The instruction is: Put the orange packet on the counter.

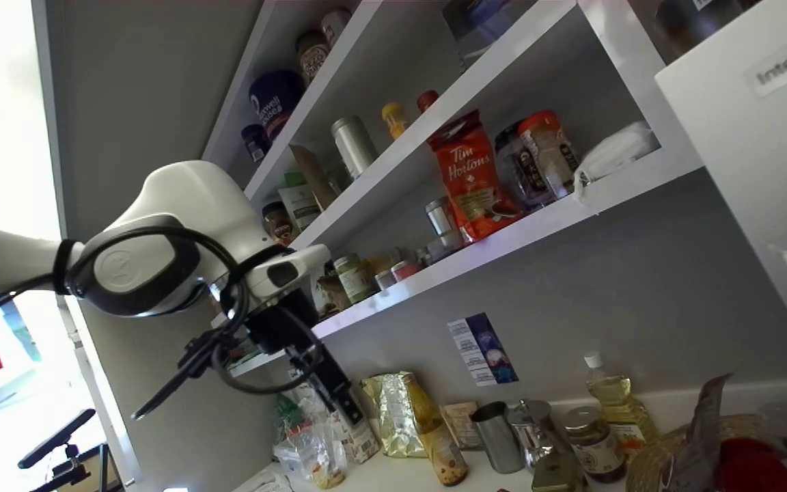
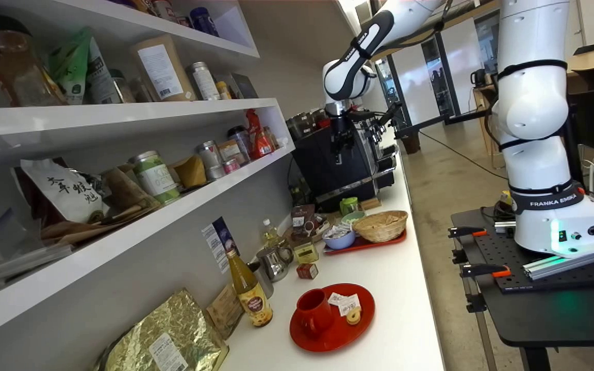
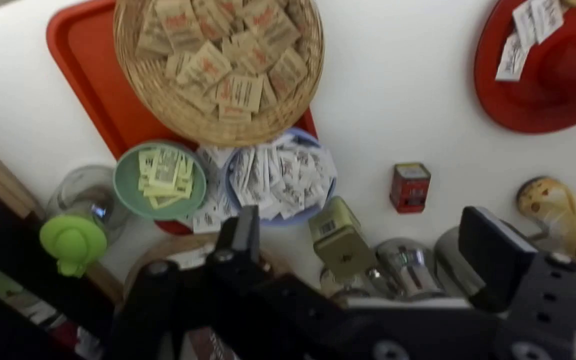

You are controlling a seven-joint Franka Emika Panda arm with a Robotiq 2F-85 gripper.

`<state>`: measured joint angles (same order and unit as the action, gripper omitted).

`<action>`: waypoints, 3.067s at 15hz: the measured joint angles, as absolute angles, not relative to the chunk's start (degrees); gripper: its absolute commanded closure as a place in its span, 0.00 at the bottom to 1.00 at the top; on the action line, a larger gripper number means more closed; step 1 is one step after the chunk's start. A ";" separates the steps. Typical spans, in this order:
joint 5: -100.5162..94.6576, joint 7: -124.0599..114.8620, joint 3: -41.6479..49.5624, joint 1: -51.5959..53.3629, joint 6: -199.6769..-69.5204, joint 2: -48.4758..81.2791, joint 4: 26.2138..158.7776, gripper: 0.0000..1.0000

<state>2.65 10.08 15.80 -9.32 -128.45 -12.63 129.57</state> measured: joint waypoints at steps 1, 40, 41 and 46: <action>3.20 10.08 15.48 -9.16 -131.26 -11.34 127.90 0.00; 12.86 10.07 2.88 -16.35 -146.04 26.17 71.20 1.00; 12.86 10.02 3.07 -16.39 -146.00 26.17 71.20 1.00; 12.67 8.55 4.27 -16.41 -145.31 23.91 74.00 0.99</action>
